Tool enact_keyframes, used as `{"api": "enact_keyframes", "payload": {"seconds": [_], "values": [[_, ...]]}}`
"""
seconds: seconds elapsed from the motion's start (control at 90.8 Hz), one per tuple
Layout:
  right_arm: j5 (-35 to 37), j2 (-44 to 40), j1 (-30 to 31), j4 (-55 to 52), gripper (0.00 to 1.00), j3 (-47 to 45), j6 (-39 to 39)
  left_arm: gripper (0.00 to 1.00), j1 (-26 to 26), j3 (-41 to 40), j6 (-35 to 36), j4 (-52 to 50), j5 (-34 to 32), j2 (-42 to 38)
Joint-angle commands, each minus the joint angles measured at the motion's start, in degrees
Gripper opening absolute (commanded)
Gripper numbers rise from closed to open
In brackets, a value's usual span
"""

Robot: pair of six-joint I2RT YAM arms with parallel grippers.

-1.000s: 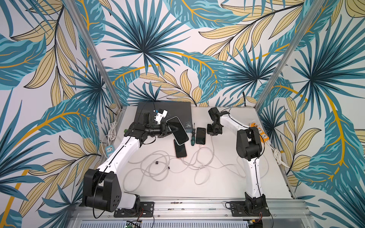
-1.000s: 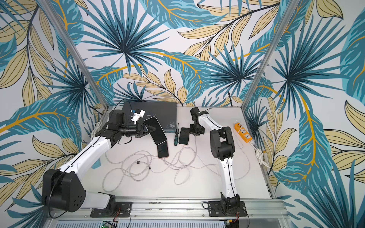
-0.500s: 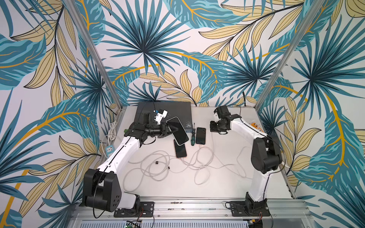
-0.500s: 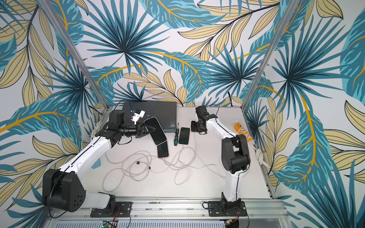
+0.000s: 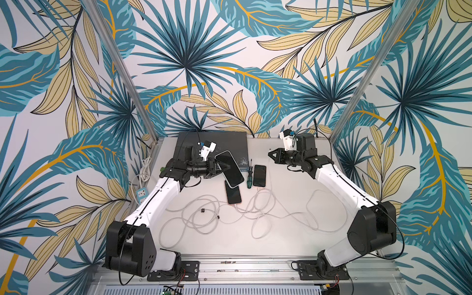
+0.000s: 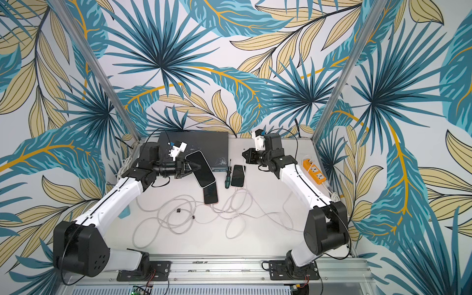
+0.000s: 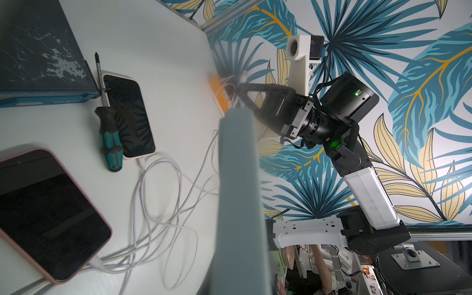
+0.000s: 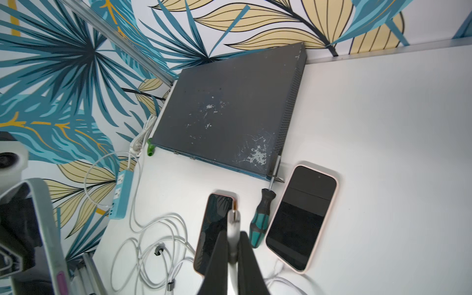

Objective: Plug the charging cable into the phone
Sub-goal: Pick up the charging cable from the center of the board.

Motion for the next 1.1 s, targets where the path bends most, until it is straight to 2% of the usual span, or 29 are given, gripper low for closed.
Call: {"api": "enact_keyframes", "payload": {"seconds": [0.0, 0.187, 0.573, 0.848, 1.091], "values": [[-7.0, -1.3, -0.1, 6.6, 0.0, -1.1, 5.0, 0.0, 0.2, -0.2, 0.0, 2.7, 1.0, -2.3], [-14.6, -1.3, -0.3, 14.3, 0.0, -2.4, 13.1, 0.0, 0.2, -0.3, 0.1, 2.3, 1.1, -2.5], [-23.9, 0.8, -0.6, 28.8, 0.0, -5.2, 28.0, 0.0, 0.2, 0.1, 0.2, 1.6, 1.1, -2.5], [-29.1, 1.7, -0.7, 31.2, 0.0, -5.1, 31.2, 0.0, 0.2, 0.2, -0.2, 1.7, 1.2, -2.7], [-38.3, 2.2, -0.6, 33.6, 0.0, -5.0, 31.8, 0.0, 0.2, 0.2, -0.2, 1.3, 1.1, -3.2]]}}
